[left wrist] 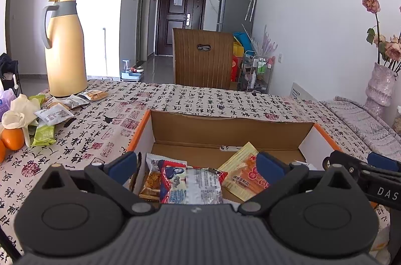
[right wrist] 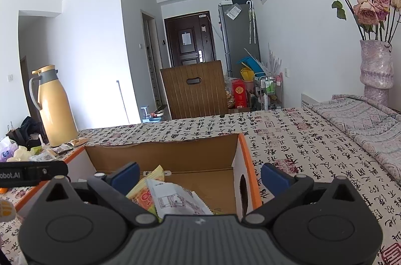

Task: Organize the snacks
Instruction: 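Drop both packets into the box and open both grippers, then move both tools back to the snack pile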

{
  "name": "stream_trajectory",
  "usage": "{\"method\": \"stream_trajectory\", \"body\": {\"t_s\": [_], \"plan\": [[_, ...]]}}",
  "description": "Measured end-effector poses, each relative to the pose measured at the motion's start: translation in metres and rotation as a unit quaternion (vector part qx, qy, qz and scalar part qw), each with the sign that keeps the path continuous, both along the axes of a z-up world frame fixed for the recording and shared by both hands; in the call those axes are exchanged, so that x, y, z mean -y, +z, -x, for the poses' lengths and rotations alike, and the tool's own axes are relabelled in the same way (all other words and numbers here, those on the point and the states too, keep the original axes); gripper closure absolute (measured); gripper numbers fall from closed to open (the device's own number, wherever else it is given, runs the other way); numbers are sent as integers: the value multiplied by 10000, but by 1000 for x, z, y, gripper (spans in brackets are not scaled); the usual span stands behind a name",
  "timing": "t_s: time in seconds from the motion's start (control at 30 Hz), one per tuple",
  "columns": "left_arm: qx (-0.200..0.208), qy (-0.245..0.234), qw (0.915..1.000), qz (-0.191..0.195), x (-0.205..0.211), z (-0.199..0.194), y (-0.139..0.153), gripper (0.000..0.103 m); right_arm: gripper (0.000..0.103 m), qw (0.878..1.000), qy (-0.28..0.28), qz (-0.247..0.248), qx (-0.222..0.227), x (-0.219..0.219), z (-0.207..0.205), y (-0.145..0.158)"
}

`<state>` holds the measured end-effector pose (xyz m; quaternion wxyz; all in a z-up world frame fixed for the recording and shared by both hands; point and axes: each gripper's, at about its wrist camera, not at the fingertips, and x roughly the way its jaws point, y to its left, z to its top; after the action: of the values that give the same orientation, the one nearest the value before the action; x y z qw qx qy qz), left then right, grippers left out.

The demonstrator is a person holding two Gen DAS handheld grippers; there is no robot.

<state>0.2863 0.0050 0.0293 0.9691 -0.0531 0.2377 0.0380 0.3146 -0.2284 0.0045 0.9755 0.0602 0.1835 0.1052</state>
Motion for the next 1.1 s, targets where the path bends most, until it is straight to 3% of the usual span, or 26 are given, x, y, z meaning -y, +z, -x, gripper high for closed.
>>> {"method": "stream_trajectory", "body": {"t_s": [0.5,1.1], "plan": [[105,54,9999,-25,9,17,27,0,0,9997,-71,119,213,3,20,25],[334,83,9993,-147,17,89,50,0,0,9996,-24,156,253,15,96,39]]}}
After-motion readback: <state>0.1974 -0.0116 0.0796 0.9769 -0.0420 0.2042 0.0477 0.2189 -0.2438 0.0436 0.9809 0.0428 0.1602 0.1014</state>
